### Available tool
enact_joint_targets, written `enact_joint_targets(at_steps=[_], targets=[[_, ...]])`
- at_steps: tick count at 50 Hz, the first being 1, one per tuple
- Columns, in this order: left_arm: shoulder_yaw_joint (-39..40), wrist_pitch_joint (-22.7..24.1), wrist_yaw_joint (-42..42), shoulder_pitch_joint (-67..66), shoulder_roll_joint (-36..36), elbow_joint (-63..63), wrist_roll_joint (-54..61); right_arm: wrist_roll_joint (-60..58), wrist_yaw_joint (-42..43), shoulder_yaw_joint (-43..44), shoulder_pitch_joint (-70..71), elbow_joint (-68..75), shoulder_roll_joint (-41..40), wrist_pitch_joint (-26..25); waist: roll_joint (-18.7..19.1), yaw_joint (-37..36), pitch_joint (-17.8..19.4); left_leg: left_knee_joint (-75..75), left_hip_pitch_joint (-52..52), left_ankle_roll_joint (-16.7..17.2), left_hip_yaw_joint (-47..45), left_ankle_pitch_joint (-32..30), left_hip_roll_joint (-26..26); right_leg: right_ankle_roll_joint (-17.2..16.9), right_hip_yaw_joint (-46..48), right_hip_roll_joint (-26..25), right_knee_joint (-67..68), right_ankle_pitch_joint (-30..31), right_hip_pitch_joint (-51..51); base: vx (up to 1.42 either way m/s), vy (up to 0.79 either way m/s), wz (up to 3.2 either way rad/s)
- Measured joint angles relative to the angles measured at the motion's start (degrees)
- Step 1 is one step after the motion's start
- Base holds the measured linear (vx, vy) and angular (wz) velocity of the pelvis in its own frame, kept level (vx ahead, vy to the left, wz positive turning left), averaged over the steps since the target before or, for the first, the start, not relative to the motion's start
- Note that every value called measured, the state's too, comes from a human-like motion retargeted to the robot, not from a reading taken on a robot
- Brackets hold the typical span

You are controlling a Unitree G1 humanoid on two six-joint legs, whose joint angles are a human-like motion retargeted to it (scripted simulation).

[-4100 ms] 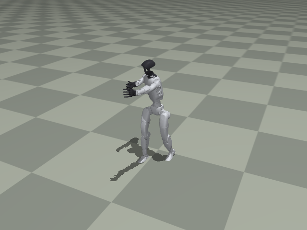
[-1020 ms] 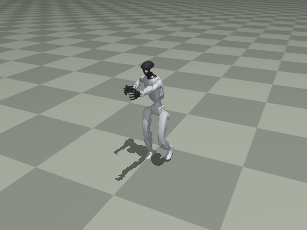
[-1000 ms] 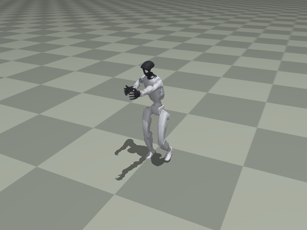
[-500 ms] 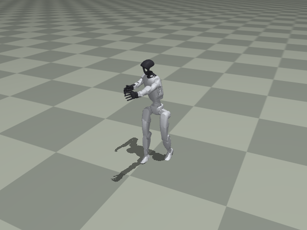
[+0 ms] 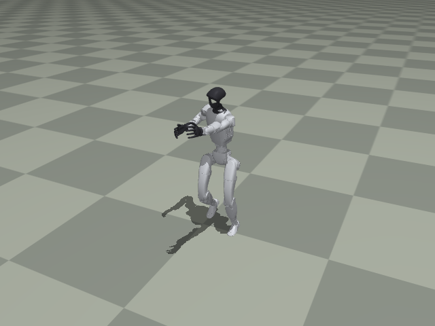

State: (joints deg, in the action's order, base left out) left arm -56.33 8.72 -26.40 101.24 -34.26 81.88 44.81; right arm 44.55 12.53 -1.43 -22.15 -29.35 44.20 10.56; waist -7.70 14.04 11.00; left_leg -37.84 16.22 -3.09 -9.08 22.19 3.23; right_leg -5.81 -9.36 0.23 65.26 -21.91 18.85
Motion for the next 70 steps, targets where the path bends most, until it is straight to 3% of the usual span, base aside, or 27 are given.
enact_joint_targets(at_steps=[2, 5, 9, 12, 15, 17, 21, 24, 28, 32, 35, 36, 40, 43, 46, 50, 55, 62, 65, 67, 70], targets=[[0.84, -0.54, -0.46, -0.32, -0.58, 1.28, 0.61, 2.53, -0.86, 1.08, -3.31, 0.51, -1.98, -0.32, 0.75, 1.36, 0.13, -1.29, -1.72, 0.81, -0.66, 2.46, 0.49, 1.19, 2.21, 1.35, -3.27, -1.17, 2.63, 0.69, 0.13, -0.14], [3.68, 0.16, -0.36, -5.57, -2.77, 1.37, 1.75, 3.5, -2.81, 2.12, -5.74, 0.96, -2.75, -0.43, 3.61, 4.12, -1.93, 5.06, -6.59, 4.03, -2.41, 0.0, 0.58, 1.23, 6.31, 2.93, -19.54, 1.33, 4.11, 0.71, 0.09, -0.36], [6.96, 1.74, 0.68, -13.83, -4.81, -1.64, 3.19, 1.18, -3.79, 3.75, -6.21, -0.31, -1.74, -0.74, 5.81, 7.37, -4.18, 13.04, -13.8, 6.43, -4.0, -7.83, -1.57, -2.23, 14.1, 4.49, -48.99, 13.24, -0.16, 0.73, 0.03, -0.34], [8.39, 2.12, 1.49, -16.06, -4.11, -4.17, 3.53, 0.23, -4.31, 5.07, -6.09, -0.94, -1.5, -1.71, 5.06, 7.49, -4.0, 6.75, -14.98, 5.53, -3.83, -11.96, -3.39, -3.85, 15.43, 4.96, -59.38, 20.21, -3.89, 0.71, 0.0, -0.3], [7.97, 1.96, 1.91, -15.53, -3.12, -6.18, 4.04, 1.8, -2.96, 4.75, -3.24, 0.21, -0.58, -2.26, 6.06, 6.03, -1.63, -12.42, -9.65, 3.84, -3.27, -12.67, -1.42, 0.69, 12.36, 3.87, -55.28, 18.29, -5.62, 0.63, 0.04, -0.4], [6.36, 1.32, 2.55, -14.39, -3.6, -6.71, 3.08, 2.06, -1.22, 2.12, 2.02, 1.96, 0.98, -1.29, 8.06, 4.62, 0.96, -25.65, -4.97, 2.71, -2.98, -9.8, 1.91, 3.49, 11.0, 2.13, -43.48, 10.32, -3.26, 0.58, 0.09, -0.75], [2.66, 0.66, 5.25, -15.86, -7.29, -10.29, -1.33, -0.71, 1.58, -6.38, 16.03, 4.75, 2.96, 1.3, 9.39, 2.47, 3.56, -37.02, 2.24, 0.64, -2.15, -4.56, 4.77, 2.51, 8.05, 0.37, -27.58, 0.93, -0.47, 0.57, 0.1, -0.99], [2.96, 1.23, 8.5, -22.54, -12.16, -19.37, -6.0, -0.38, -0.27, -9.67, 21.86, 2.93, 1.43, 1.49, 8.55, 0.93, 2.83, -29.19, 4.42, 0.85, -0.81, -4.16, 3.88, 0.55, 4.57, -0.18, -30.34, 1.49, -3.89, 0.54, 0.1, -1.12], [8.36, 3.06, 11.28, -35.76, -20.12, -38.36, -10.66, 3.4, -5.24, -8.32, 20.2, -3.04, -0.83, 0.85, 5.65, -1.64, 0.87, -2.83, 2.44, 2.18, 3.33, -8.51, 0.26, -2.43, -2.25, 0.83, -41.08, 7.35, -9.72, 0.48, 0.13, -1.38], [19.09, 7.63, 10.36, -54.26, -26.43, -60.0, -10.9, 3.88, -6.87, -5.84, 15.35, -6.34, 0.75, 2.53, 4.94, -7.24, 0.3, 22.06, -1.63, 4.9, 20.17, -12.79, -1.94, -4.45, -12.48, -0.97, -47.66, 11.6, -12.2, 0.38, 0.22, -2.42], [30.34, 11.2, 9.48, -71.93, -29.25, -77.5, -11.26, 1.86, -5.47, -4.8, 14.04, -5.63, 2.03, 4.57, 4.83, -11.49, 1.79, 25.42, -2.8, 7.07, 33.21, -14.25, -2.01, -3.53, -20.19, -4.58, -44.52, 8.73, -11.09, 0.23, 0.32, -2.88], [33.4, 11.7, 9.67, -76.82, -29.1, -82.51, -11.94, 1.16, -4.49, -4.18, 14.19, -4.77, 1.69, 4.91, 4.33, -12.44, 2.95, 23.05, -2.33, 7.25, 33.37, -14.03, -2.32, -2.61, -21.97, -5.74, -41.31, 6.32, -10.0, 0.12, 0.36, -2.55], [42.27, 10.45, 12.1, -91.85, -24.33, -98.13, -15.91, 1.16, -0.81, -0.12, 15.18, -1.17, -2.62, 5.05, 1.54, -14.4, 8.8, 7.68, 2.31, 5.17, 25.21, -7.53, -3.4, 1.02, -25.36, -8.72, -27.02, -2.83, -4.51, 0.03, 0.37, -1.99], [45.09, 7.99, 13.18, -99.29, -16.33, -104.09, -19.1, 3.77, 0.14, 3.15, 14.65, -0.37, -8.5, 4.78, 0.52, -14.94, 11.46, 1.04, 4.29, 3.68, 18.14, -3.0, -2.13, 2.2, -23.5, -8.06, -22.87, -4.68, -0.82, 0.02, 0.33, -1.89], [46.18, 7.18, 12.1, -105.33, -7.84, -107.76, -22.11, 4.83, 0.12, 4.89, 12.93, -1.53, -12.12, 5.12, 0.95, -14.78, 11.47, 2.78, 2.51, 3.93, 11.3, -3.02, 0.08, 2.57, -18.03, -4.21, -25.95, -2.64, 1.22, 0.07, 0.28, -2.1], [46.26, 8.31, 10.11, -111.16, -0.83, -112.26, -24.17, 4.49, 0.17, 6.6, 11.09, -3.89, -10.9, 6.49, 3.54, -13.29, 9.15, 10.34, -2.06, 5.9, 1.78, -5.95, 3.06, 1.89, -4.11, 3.42, -32.39, 0.42, 2.57, 0.08, 0.19, -2.1], [45.99, 8.88, 8.82, -112.82, -1.44, -116.02, -23.43, 3.28, 2.71, 9.36, 13.58, -3.77, -7.21, 7.5, 6.77, -11.18, 6.57, 17.07, -6.42, 7.57, -9.81, -8.51, 5.24, 0.27, 12.66, 10.94, -33.44, 1.77, 3.48, 0.06, 0.06, -2.0], [49.3, 7.7, 7.8, -113.34, -5.39, -118.16, -22.0, -1.49, 7.75, 12.63, 22.3, 0.2, -2.52, 6.17, 8.36, -10.38, 4.05, 22.13, -11.67, 9.22, -26.15, -10.86, 5.67, -2.06, 25.84, 16.74, -32.12, 1.94, 5.17, 0.1, -0.12, -2.07], [51.66, 8.88, 5.9, -112.32, -4.23, -118.98, -22.29, -3.87, 9.15, 14.07, 29.21, 2.74, 1.24, 4.53, 9.18, -10.31, 5.05, 20.15, -12.09, 9.37, -31.81, -12.22, 7.14, -2.15, 27.09, 15.47, -38.29, 3.33, 4.23, 0.17, -0.29, -2.04], [52.12, 9.83, 4.52, -112.08, -3.49, -118.52, -22.89, -5.48, 9.77, 13.96, 34.42, 5.51, 4.09, 3.44, 9.41, -9.89, 5.88, 13.13, -11.2, 7.73, -33.27, -12.14, 9.95, -2.08, 23.73, 13.44, -41.05, 3.75, 3.65, 0.22, -0.33, -1.91], [50.98, 10.03, 4.18, -113.09, -3.63, -116.59, -24.04, -6.77, 10.48, 10.42, 43.57, 11.59, 8.17, 2.79, 9.52, -10.48, 7.11, -2.68, -6.84, 4.34, -27.58, -9.36, 14.85, -1.39, 17.48, 9.79, -38.06, 2.07, 4.63, 0.25, -0.29, -2.11]])
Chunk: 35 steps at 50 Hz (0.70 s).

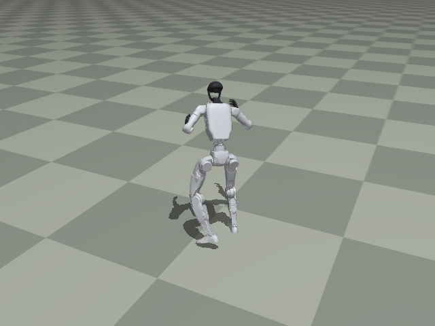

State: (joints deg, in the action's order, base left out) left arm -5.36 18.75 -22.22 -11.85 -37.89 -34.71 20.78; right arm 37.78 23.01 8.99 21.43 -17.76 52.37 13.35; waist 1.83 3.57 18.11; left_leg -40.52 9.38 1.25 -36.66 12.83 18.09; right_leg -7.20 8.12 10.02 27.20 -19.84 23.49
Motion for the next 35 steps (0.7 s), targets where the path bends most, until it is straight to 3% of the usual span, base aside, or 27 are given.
enact_joint_targets(at_steps=[4, 7, 12, 15, 19, 22, 25, 27, 30, 33, 35], targets=[[-1.49, -0.41, 2.22, -3.29, -1.52, 1.68, 1.36, 2.31, 2.17, -12.07, 19.72, 15.44, 5.72, 0.85, 0.44, -5.59, 3.13, -13.84, 7.85, 1.82, 18.98, 5.43, -3.72, 1.07, -8.07, -6.84, 5.44, -3.05, -0.35, 0.32, -0.2, -2.53], [0.14, -0.28, 5.53, -8.89, -2.56, 0.17, 4.99, 7.42, 3.68, -24.4, 37.19, 32.36, 7.88, 3.1, 0.1, -11.13, 3.5, -13.79, 10.54, 2.55, 25.59, 7.05, -8.12, 1.62, -14.02, -10.17, 2.16, -2.03, -4.15, 0.45, -0.13, -2.16], [4.94, -2.33, 13.1, -16.6, -5.0, -2.45, 10.99, 18.32, 0.61, -34.94, 56.27, 59.45, 7.23, 2.49, -2.54, -19.49, 1.18, 2.94, 12.2, 0.09, 26.68, 6.16, -12.87, 0.64, -18.77, -9.84, -8.65, 4.84, -11.95, 0.54, -0.06, -1.26], [7.18, -3.32, 16.27, -19.77, -5.89, -2.01, 11.97, 19.71, -1.65, -38.52, 61.76, 71.21, 7.4, 0.47, -3.2, -22.56, -0.98, 18.7, 10.46, 2.94, 30.71, 2.58, -16.41, -0.35, -20.58, -10.56, -9.71, 7.67, -14.99, 0.59, 0.02, -0.75], [9.04, -3.2, 14.15, -21.0, -6.42, -0.49, 11.28, 17.76, -1.4, -45.91, 68.67, 82.48, 6.9, -1.41, -2.04, -22.93, -2.19, 24.47, 7.48, 4.2, 37.23, -2.94, -17.55, -1.79, -21.78, -14.83, 7.85, 6.77, -11.64, 0.56, 0.06, -0.48], [9.35, -3.56, 8.23, -17.18, -8.33, -0.41, 10.87, 18.43, 0.85, -51.12, 75.12, 88.34, 6.31, -3.25, -3.11, -21.07, -0.62, 14.41, 8.04, 1.44, 36.94, 2.89, -18.34, -4.0, -20.42, -15.37, 27.86, 4.47, -4.85, 0.52, 0.02, 0.02], [8.41, -3.47, 3.15, -11.8, -9.68, -2.07, 10.34, 19.56, 2.6, -53.92, 79.76, 91.15, 5.23, -4.25, -2.97, -19.12, 0.5, 6.82, 7.16, 1.61, 35.96, 9.19, -17.48, -3.94, -17.76, -13.78, 37.55, 0.78, -0.25, 0.54, -0.03, -0.05], [6.83, -3.36, 0.73, -7.65, -9.15, -3.0, 9.66, 19.27, 3.23, -54.82, 81.79, 91.94, 3.36, -4.55, -2.27, -17.93, -0.05, 7.81, 4.83, 2.78, 35.0, 9.68, -16.67, -2.1, -14.56, -10.2, 35.47, -0.55, 1.91, 0.57, -0.04, -0.28], [5.32, -2.56, 0.32, -4.7, -6.73, -4.45, 9.19, 17.53, 3.29, -54.54, 81.54, 91.74, -0.57, -4.55, -0.95, -16.31, -3.5, 15.08, 0.12, 5.1, 33.22, 5.82, -15.41, 0.66, -7.75, -4.13, 21.16, 0.23, 2.77, 0.6, -0.07, -0.42], [5.31, -1.59, 1.41, -3.99, -4.84, -5.04, 10.11, 15.3, 3.9, -53.03, 79.98, 91.22, -4.41, -4.68, 0.31, -14.88, -6.83, 19.55, -3.19, 5.93, 32.99, 0.31, -14.25, 0.22, -3.5, -3.37, -1.23, 4.46, -1.51, 0.63, -0.17, -0.33], [5.34, -1.62, 1.81, -4.3, -4.4, -5.48, 11.21, 14.51, 4.4, -53.09, 79.55, 91.49, -6.05, -5.55, 0.2, -14.36, -7.68, 16.15, -3.17, 4.06, 33.57, -2.19, -14.62, -0.46, -5.99, -4.38, -11.65, 8.78, -5.11, 0.63, -0.24, -0.14]])
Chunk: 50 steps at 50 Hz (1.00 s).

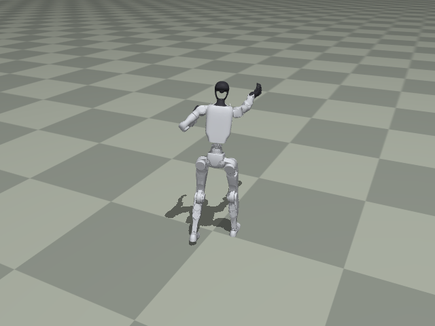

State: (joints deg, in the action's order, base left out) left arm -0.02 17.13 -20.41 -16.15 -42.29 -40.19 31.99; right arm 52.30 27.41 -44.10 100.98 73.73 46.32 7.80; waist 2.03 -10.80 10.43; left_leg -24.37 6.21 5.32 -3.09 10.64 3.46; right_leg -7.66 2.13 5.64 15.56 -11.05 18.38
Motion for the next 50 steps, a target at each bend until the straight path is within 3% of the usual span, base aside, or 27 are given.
enact_joint_targets(at_steps=[3, 5, 8, 12, 15, 18, 21, 23, 26, 29, 32, 35, 37, 40, 44, 47, 50], targets=[[1.05, -0.93, 0.3, -1.25, -0.25, 0.36, 2.5, 0.76, 0.97, -2.03, 1.18, 0.9, -0.81, -1.08, 0.02, -0.89, 0.82, -17.5, 5.66, -4.74, 1.06, -0.72, 0.07, 2.64, -3.65, -1.72, -0.84, 0.3, -3.54, 0.6, -0.24, -0.23], [2.77, -1.49, 0.3, -3.11, 0.1, 0.94, 3.82, 2.15, 1.4, -3.9, 3.01, 1.45, -0.68, -0.99, 0.52, -2.69, 2.3, -29.81, 10.1, -6.6, 1.61, 1.25, 0.78, 4.55, -3.96, -3.13, 5.35, -5.0, -3.95, 0.61, -0.2, -0.55], [5.66, -1.77, 0.49, -8.17, 3.46, 1.73, 3.87, 3.42, 1.37, -4.91, 4.66, 1.91, -0.25, -0.16, -0.22, -6.33, 4.24, -36.99, 14.05, -7.56, 0.68, 6.71, 0.73, 3.61, -5.02, -4.19, 12.36, -10.95, -5.03, 0.66, -0.16, -0.71], [8.2, -1.85, 2.05, -11.53, 9.16, 4.16, 1.88, 3.11, 0.65, -1.96, 3.0, 2.02, 1.78, 0.61, -3.7, -11.37, 5.33, -24.89, 15.6, -6.42, -2.84, 10.13, -0.08, -0.13, -6.81, -4.01, 9.83, -9.74, -9.68, 0.71, -0.11, -0.52], [8.64, -1.48, 2.79, -11.44, 10.31, 5.81, 0.37, 2.51, 0.07, 0.87, -0.6, 1.67, 3.26, 1.1, -6.24, -13.61, 5.42, -5.28, 13.38, -3.34, -3.38, 7.07, -2.03, -1.48, -7.6, -3.71, 4.57, -4.83, -14.56, 0.73, -0.05, -0.19], [8.75, -0.71, 3.02, -11.84, 9.15, 5.27, 0.17, 2.5, -0.72, 0.86, -2.0, 1.19, 3.04, 2.08, -5.44, -13.81, 5.91, 8.18, 9.58, -0.82, 1.53, 1.22, -2.86, -0.23, -8.67, -6.09, 8.79, -1.85, -16.69, 0.71, 0.01, -0.23], [8.43, -1.2, 2.61, -10.35, 5.44, 4.48, -0.28, 3.1, -1.65, -1.65, -0.03, 0.73, 2.24, 1.98, -5.05, -13.11, 7.6, 5.34, 8.36, -3.04, 5.02, 0.69, -3.63, 0.92, -10.02, -8.45, 29.0, -1.65, -10.49, 0.64, 0.02, -0.3], [7.96, -2.16, 1.32, -7.4, 1.95, 4.24, -0.93, 4.48, -1.59, -3.46, 2.53, 0.59, 1.68, 1.52, -5.92, -12.04, 9.23, -3.18, 9.51, -5.56, 4.69, 5.62, -4.3, 0.33, -9.99, -8.53, 43.35, -3.49, -4.41, 0.63, 0.0, -0.13], [6.61, -3.15, -0.65, -3.02, -1.34, 2.96, -2.92, 6.23, -1.45, -4.47, 4.69, 0.33, -0.34, 1.22, -5.71, -10.07, 10.11, -10.86, 8.61, -5.8, 3.58, 12.55, -3.23, 1.39, -6.9, -6.2, 52.65, -7.86, 2.23, 0.67, -0.01, -0.14], [4.21, -3.5, -2.08, 2.84, -1.58, 2.52, -5.83, 6.32, -1.78, -4.02, 5.09, -0.42, -4.19, 1.55, -4.75, -6.95, 9.02, -8.76, 5.48, -3.67, 3.25, 12.88, -1.7, 3.06, -3.4, -3.6, 46.19, -9.11, 6.23, 0.68, -0.02, -0.05], [1.68, -2.95, -1.3, 6.24, -0.26, 2.05, -6.8, 4.84, -2.13, -3.6, 3.22, -2.12, -8.49, 2.08, -3.01, -2.93, 6.75, -1.6, 0.89, -0.83, 3.66, 7.93, -0.36, 3.29, -0.05, -2.16, 26.34, -6.78, 5.22, 0.71, -0.06, 0.21], [-0.85, -3.33, 0.28, 6.9, -0.06, 1.55, -5.05, 3.93, -1.44, -4.74, 1.73, -3.26, -11.51, 1.73, -1.83, 0.9, 6.04, -0.33, -2.17, 0.17, 5.29, 2.58, -0.47, 1.93, 1.04, -1.57, 3.0, -1.47, -0.41, 0.76, -0.14, 0.46], [-2.62, -3.62, 1.37, 5.04, -0.43, 1.75, -2.94, 3.32, -0.84, -5.89, 0.71, -3.1, -12.3, 1.06, -1.96, 2.12, 5.51, -7.12, -1.16, -1.33, 6.14, -0.18, -1.93, 1.1, -2.35, -1.39, -5.25, 3.81, -3.76, 0.77, -0.19, 0.4], [-3.62, -3.18, 2.52, -1.45, -1.0, 4.09, 1.53, 2.59, 0.77, -6.18, -1.52, -2.57, -12.35, 1.48, -1.31, 1.24, 2.76, -24.37, 4.85, -4.06, 5.65, -1.71, -2.49, 2.57, -6.11, -2.34, -4.73, 5.28, -5.84, 0.76, -0.18, -0.09], [-0.94, -7.01, 5.01, -9.51, 2.15, 10.03, 2.99, 7.75, 1.29, -9.11, 4.33, 0.0, -11.1, 2.41, -0.84, -3.07, 8.13, -39.05, 10.81, -8.07, 1.73, 6.53, 0.17, 5.4, -7.35, -4.66, 10.13, -7.53, -5.9, 0.72, -0.13, -0.61], [0.52, -8.7, 8.76, -15.52, 6.57, 14.35, 4.6, 10.05, -0.15, -9.63, 4.36, 2.42, -9.51, 2.91, -2.38, -6.48, 8.86, -34.04, 12.86, -9.15, -1.7, 10.86, 0.4, 3.42, -7.84, -4.15, 12.51, -10.2, -8.63, 0.79, -0.08, -0.3], [0.8, -6.23, 11.57, -20.8, 7.44, 16.61, 7.08, 7.47, -1.58, -5.07, -4.98, 2.49, -5.82, 4.32, -5.31, -10.88, 2.24, -15.79, 13.58, -6.6, -5.21, 7.65, -1.08, -0.52, -6.98, -2.22, 6.01, -6.41, -12.52, 0.84, -0.04, 0.07]])
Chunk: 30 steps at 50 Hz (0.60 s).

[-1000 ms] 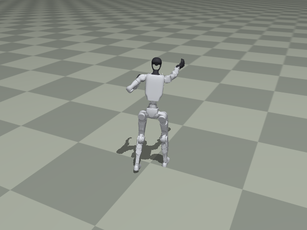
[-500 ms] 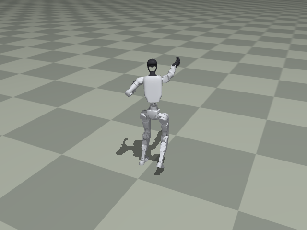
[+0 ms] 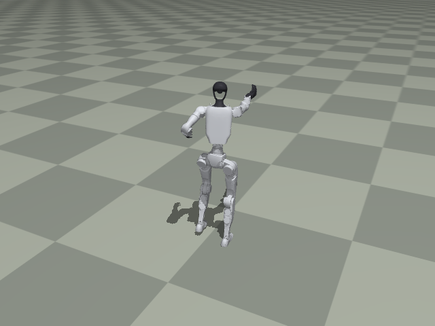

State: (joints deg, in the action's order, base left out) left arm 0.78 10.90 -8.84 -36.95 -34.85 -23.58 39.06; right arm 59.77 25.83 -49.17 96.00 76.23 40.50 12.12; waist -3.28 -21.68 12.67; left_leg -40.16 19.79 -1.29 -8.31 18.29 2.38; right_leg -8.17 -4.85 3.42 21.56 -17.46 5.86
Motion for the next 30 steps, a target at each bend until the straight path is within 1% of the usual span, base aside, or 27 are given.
enact_joint_targets(at_steps=[1, 2, 3, 5, 7, 8, 10, 12, 13, 15, 18, 20, 21, 22, 23, 25, 27, 28, 30], targets=[[0.28, 0.67, 0.2, -0.79, -0.57, -0.77, -0.09, -0.68, -0.31, 1.43, -2.74, -0.41, 1.19, 0.28, -0.72, -1.14, -1.82, 7.0, -0.25, 1.37, -0.45, -1.82, -0.57, -0.65, 0.34, 0.14, -2.01, 1.64, -1.2, 0.83, -0.02, 0.22], [0.72, 1.09, 0.43, -0.94, -1.07, -1.59, -0.61, -0.97, -0.7, 2.42, -4.57, -0.7, 2.27, 0.45, -1.22, -2.08, -2.83, 13.49, -0.71, 2.65, -0.41, -3.45, -1.12, -0.93, 0.58, 0.07, -3.46, 3.03, -2.47, 0.8, -0.01, 0.21], [1.45, 1.01, 0.72, 0.2, -1.45, -2.5, -1.98, -0.48, -1.26, 2.54, -4.56, -0.73, 3.14, 0.42, -1.27, -2.62, -2.24, 18.93, -1.57, 3.77, 0.58, -4.74, -1.61, -0.46, 0.62, -0.44, -3.79, 3.93, -3.85, 0.78, -0.01, 0.18], [3.24, -0.16, 1.5, 4.37, -2.42, -4.02, -5.66, 2.12, -2.36, 1.28, -1.64, -0.37, 4.26, 0.22, -0.47, -2.94, 1.26, 25.78, -3.93, 4.89, 4.56, -7.41, -2.06, 2.19, 0.34, -2.33, -0.38, 4.85, -5.84, 0.75, -0.01, 0.14], [3.91, -2.1, 1.28, 9.67, -4.02, -4.37, -8.68, 4.56, -3.46, -0.6, 2.58, 0.59, 4.75, -0.54, 0.51, -2.35, 4.85, 25.67, -6.37, 3.21, 8.24, -9.21, -2.67, 4.53, 0.06, -3.77, 11.64, 4.34, -4.19, 0.71, -0.01, 0.18], [3.66, -2.99, 0.58, 12.33, -5.09, -4.26, -9.54, 5.18, -3.79, -1.31, 4.41, 1.04, 4.84, -1.2, 0.46, -1.82, 6.01, 23.06, -6.66, 1.6, 9.09, -8.58, -3.36, 4.82, -0.17, -3.9, 19.82, 3.59, -1.73, 0.67, -0.02, 0.27], [2.41, -4.53, -1.75, 18.13, -7.79, -4.22, -10.42, 6.31, -3.8, -2.29, 7.97, 1.55, 5.07, -2.68, -0.52, -0.35, 8.01, 14.55, -5.64, -1.62, 9.33, -3.8, -4.87, 4.16, -0.54, -3.32, 35.02, 1.12, 4.06, 0.66, -0.05, 0.34], [0.51, -5.29, -3.63, 22.76, -10.05, -5.66, -10.92, 7.32, -3.74, -2.89, 10.43, 1.48, 4.75, -3.65, -0.81, 1.4, 9.24, 8.3, -5.82, -2.52, 9.03, 1.42, -4.9, 4.13, 0.24, -2.18, 43.11, -1.86, 8.43, 0.67, -0.08, 0.23], [-0.69, -5.61, -4.42, 25.31, -10.96, -6.53, -11.16, 7.72, -3.83, -3.13, 11.65, 1.41, 4.37, -4.06, -0.74, 2.26, 9.7, 6.56, -6.28, -2.27, 8.9, 3.17, -4.55, 4.61, 0.97, -1.36, 44.83, -3.23, 10.38, 0.67, -0.09, 0.11], [-3.83, -6.21, -5.42, 31.69, -12.1, -7.43, -11.68, 8.18, -4.29, -4.0, 14.09, 1.29, 3.07, -4.56, -0.23, 4.2, 10.11, 6.55, -7.88, -0.87, 8.82, 4.02, -3.44, 5.83, 2.83, 0.31, 43.02, -4.59, 13.66, 0.67, -0.1, 0.06], [-7.37, -5.32, -4.21, 36.42, -10.93, -8.92, -11.4, 7.35, -5.14, -5.67, 13.93, 0.17, -0.39, -4.29, 1.62, 7.52, 8.25, 12.19, -11.87, 1.98, 8.64, -0.04, -1.45, 6.49, 5.93, 2.14, 27.29, -3.17, 14.91, 0.68, -0.12, 0.03], [-8.27, -2.71, -3.21, 35.38, -9.22, -9.16, -8.98, 4.01, -4.3, -5.17, 10.31, -1.62, -3.44, -3.3, 3.67, 10.16, 4.35, 14.85, -13.73, 3.84, 9.31, -3.48, 0.01, 4.93, 8.31, 2.33, 11.16, 0.01, 13.09, 0.73, -0.14, 0.1], [-8.31, -0.95, -3.01, 32.27, -8.65, -9.75, -7.1, 1.08, -3.34, -3.91, 6.51, -2.89, -4.84, -2.86, 4.29, 11.16, 0.77, 14.21, -13.52, 4.27, 9.77, -4.87, 0.21, 3.29, 8.57, 2.26, 3.48, 2.59, 12.0, 0.77, -0.17, 0.1], [-8.32, 0.5, -2.88, 29.41, -8.23, -10.31, -5.54, -1.6, -2.49, -2.86, 3.25, -3.91, -5.99, -2.59, 4.73, 11.9, -2.33, 12.86, -13.09, 4.37, 10.12, -6.16, 0.22, 1.87, 8.41, 2.23, -2.96, 5.06, 11.06, 0.78, -0.19, 0.05], [-8.28, 1.33, -2.88, 27.06, -8.08, -10.83, -4.61, -3.76, -1.82, -2.23, 1.08, -4.45, -6.63, -2.68, 4.78, 12.12, -4.45, 10.08, -12.22, 3.8, 10.22, -7.25, -0.16, 0.9, 7.44, 2.3, -6.91, 7.34, 10.4, 0.76, -0.21, -0.05], [-7.16, 1.64, -3.0, 23.67, -8.1, -11.38, -4.25, -6.21, -0.65, -2.28, 0.09, -4.5, -7.1, -3.25, 4.9, 11.71, -5.64, 0.71, -9.21, 1.46, 9.69, -8.58, -0.51, 1.51, 5.09, 1.91, -8.62, 9.17, 9.45, 0.72, -0.23, -0.22], [-4.21, 1.19, -3.76, 19.92, -7.86, -11.26, -4.77, -6.36, 0.38, -3.32, 1.9, -3.7, -6.93, -3.37, 5.51, 10.33, -4.4, -11.33, -5.3, -0.96, 8.47, -7.61, 0.46, 4.18, 4.03, 0.66, -2.65, 5.05, 9.38, 0.71, -0.22, -0.45], [-2.45, 1.06, -4.39, 17.42, -7.37, -11.02, -5.1, -6.03, 0.77, -3.81, 2.81, -3.33, -6.76, -3.12, 5.7, 9.49, -3.61, -16.54, -3.65, -1.92, 7.78, -6.32, 0.94, 5.19, 3.84, 0.17, 1.17, 1.99, 9.39, 0.73, -0.2, -0.5], [1.53, 0.98, -5.63, 11.44, -5.11, -10.36, -5.72, -5.19, 1.26, -4.13, 4.3, -3.02, -6.23, -2.28, 5.63, 7.84, -2.05, -24.01, -0.8, -3.24, 6.5, -2.5, 1.54, 5.75, 3.59, -0.45, 8.19, -3.54, 9.32, 0.75, -0.18, -0.44]])
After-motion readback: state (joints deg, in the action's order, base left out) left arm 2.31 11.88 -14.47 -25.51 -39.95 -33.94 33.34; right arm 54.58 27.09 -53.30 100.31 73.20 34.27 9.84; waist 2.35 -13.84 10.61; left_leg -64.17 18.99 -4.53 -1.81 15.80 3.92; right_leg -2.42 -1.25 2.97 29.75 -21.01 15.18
